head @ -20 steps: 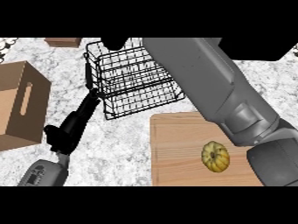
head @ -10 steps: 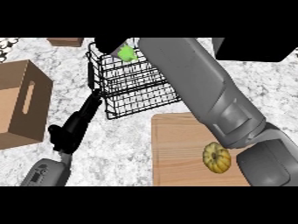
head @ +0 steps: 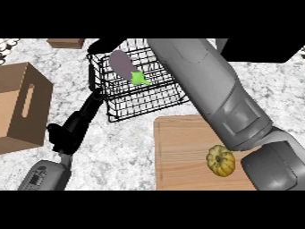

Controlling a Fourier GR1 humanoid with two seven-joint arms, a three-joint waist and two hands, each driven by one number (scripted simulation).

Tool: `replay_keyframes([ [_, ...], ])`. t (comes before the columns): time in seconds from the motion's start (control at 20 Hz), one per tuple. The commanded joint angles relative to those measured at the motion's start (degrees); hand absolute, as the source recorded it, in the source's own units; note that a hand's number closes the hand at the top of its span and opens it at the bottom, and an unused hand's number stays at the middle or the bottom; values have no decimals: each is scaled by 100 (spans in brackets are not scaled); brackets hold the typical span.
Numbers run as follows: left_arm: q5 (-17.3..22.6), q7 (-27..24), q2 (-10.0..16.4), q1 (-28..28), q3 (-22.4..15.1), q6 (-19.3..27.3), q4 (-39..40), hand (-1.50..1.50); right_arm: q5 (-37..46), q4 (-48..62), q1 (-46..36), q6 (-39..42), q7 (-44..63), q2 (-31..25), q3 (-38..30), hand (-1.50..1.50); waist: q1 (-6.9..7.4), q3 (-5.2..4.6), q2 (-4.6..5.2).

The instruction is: Pick the eggplant from the cutting board and place it in the tiered basket

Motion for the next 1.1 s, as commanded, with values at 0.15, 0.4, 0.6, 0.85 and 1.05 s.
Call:
replay_keyframes([
  [0.15,-115,-65,-17,370,-82,73,-299,0,501,120,-28,-1553,-410,-564,-47,-150,-66,2,-15],
  [0.4,-30,-211,2,326,83,-6,-151,0,461,93,-15,-1930,-711,-1576,-434,-150,-110,3,19],
  [0.6,37,34,56,381,124,-62,-243,0,49,-206,696,-1746,-1512,-2049,-962,-150,-183,13,-6],
  [0.85,-53,-102,48,354,99,-102,-338,0,-321,15,1036,-600,-1775,-3169,-1484,-150,-120,13,34],
  [1.05,-282,-381,-284,407,-18,121,76,0,-344,99,1503,312,-1995,-3738,-1549,-150,-172,9,21],
])
